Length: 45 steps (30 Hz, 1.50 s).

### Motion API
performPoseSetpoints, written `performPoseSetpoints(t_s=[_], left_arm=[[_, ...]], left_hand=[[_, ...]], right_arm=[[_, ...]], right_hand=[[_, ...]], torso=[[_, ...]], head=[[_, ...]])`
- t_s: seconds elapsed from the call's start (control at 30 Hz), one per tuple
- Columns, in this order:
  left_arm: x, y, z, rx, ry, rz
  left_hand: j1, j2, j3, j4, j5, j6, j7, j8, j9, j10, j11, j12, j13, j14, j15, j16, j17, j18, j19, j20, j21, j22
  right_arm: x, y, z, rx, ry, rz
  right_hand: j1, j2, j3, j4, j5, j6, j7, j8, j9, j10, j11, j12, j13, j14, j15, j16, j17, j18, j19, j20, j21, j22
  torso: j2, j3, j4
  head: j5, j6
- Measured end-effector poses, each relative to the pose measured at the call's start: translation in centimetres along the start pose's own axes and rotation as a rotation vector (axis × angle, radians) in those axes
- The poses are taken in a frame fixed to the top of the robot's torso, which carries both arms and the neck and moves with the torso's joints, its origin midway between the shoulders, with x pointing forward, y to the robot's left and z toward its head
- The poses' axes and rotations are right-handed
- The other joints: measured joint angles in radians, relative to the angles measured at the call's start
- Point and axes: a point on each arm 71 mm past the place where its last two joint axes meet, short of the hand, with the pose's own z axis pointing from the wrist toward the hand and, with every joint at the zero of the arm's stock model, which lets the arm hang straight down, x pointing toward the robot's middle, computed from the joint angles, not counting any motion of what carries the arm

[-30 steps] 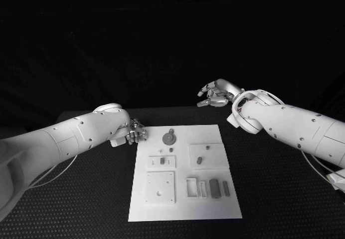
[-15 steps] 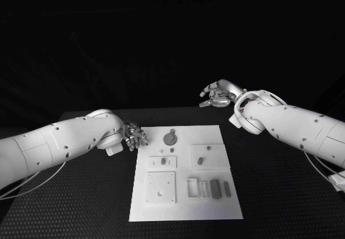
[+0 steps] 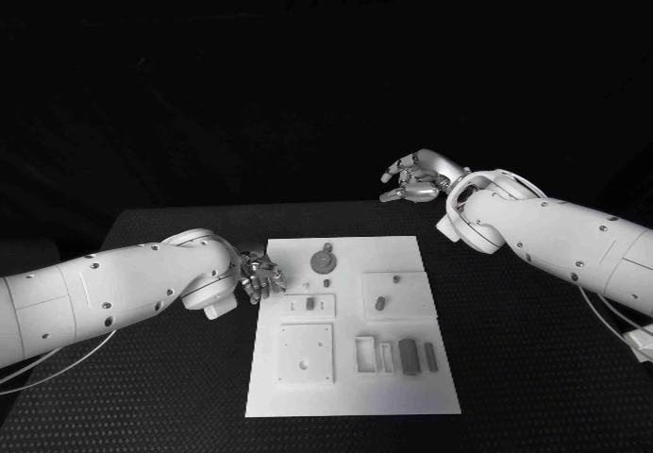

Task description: Assemble the parts on the task board

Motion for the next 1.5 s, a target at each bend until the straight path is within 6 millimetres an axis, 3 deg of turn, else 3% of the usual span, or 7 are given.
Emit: performPoseSetpoints(t_s=[0.57, 1.5], left_arm=[[3.1, -0.5, 0.3, -0.010, 0.032, 0.011], [3.7, -1.0, 0.5, -0.017, 0.039, 0.054]], left_hand=[[0.000, 0.000, 0.000, 0.000, 0.003, 0.004, 0.003, -0.006, -0.001, 0.002, 0.002, 0.004, 0.000, 0.000, 0.000, 0.004, -0.002, 0.000, 0.000, 0.000, 0.000, 0.003], [-0.008, -0.008, 0.002, -0.002, 0.002, 0.008, -0.001, -0.014, -0.003, 0.005, 0.005, 0.004, 0.000, 0.000, 0.000, 0.004, -0.004, 0.000, 0.000, 0.000, 0.000, 0.005]], right_arm=[[0.0, 0.0, 0.0, 0.001, 0.002, 0.000], [0.0, -0.1, -0.1, 0.002, 0.003, 0.000]], right_hand=[[0.000, 0.000, 0.000, 0.000, 0.000, 0.001, 0.004, 0.000, 0.000, 0.000, 0.000, 0.000, 0.000, 0.000, 0.000, 0.000, 0.000, 0.009, 0.000, 0.000, 0.000, 0.000], [0.000, 0.000, 0.000, 0.000, 0.000, 0.003, 0.001, 0.000, -0.001, 0.000, 0.000, 0.000, -0.001, 0.000, 0.000, 0.000, 0.000, 0.014, -0.001, 0.002, 0.000, 0.000]], torso=[[0.001, -0.0007, -0.0025], [0.001, -0.0007, -0.0025]], head=[[0.002, -0.005], [-0.001, -0.012]])
